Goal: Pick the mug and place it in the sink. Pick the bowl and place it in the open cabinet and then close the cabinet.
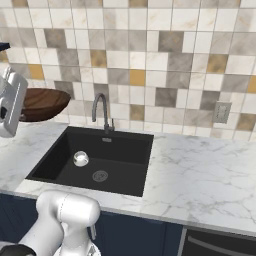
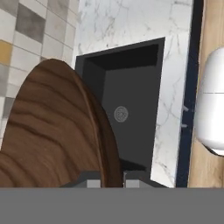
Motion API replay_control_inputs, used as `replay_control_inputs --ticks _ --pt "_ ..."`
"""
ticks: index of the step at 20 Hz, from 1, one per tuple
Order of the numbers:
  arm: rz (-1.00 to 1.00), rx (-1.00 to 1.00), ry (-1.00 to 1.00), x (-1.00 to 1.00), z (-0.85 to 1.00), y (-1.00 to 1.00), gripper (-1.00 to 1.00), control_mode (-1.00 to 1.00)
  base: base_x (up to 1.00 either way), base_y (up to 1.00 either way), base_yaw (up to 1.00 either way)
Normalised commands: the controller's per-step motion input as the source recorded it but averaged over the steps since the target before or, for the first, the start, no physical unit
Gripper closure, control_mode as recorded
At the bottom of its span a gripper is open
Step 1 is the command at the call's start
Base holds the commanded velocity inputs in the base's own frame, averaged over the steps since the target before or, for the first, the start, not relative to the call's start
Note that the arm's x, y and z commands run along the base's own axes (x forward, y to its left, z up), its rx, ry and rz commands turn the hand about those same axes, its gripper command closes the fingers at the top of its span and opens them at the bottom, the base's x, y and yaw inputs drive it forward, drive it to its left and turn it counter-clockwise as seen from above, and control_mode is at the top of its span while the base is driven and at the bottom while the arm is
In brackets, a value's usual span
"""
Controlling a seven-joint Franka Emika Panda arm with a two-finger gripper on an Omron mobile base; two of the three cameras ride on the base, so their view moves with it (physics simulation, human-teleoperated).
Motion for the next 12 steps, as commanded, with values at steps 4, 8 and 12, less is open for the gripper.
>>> replay_control_inputs --ticks 4,8,12 --pt "0.00 0.01 0.00 -0.15 0.08 -0.19 1.00 -1.00 0.00 0.00 0.00" --pt "0.00 0.01 0.00 -0.03 0.08 -0.21 1.00 -1.00 0.00 0.00 0.00" --pt "0.00 0.02 0.00 -0.10 0.04 -0.24 1.00 1.00 -0.20 -0.27 0.00"
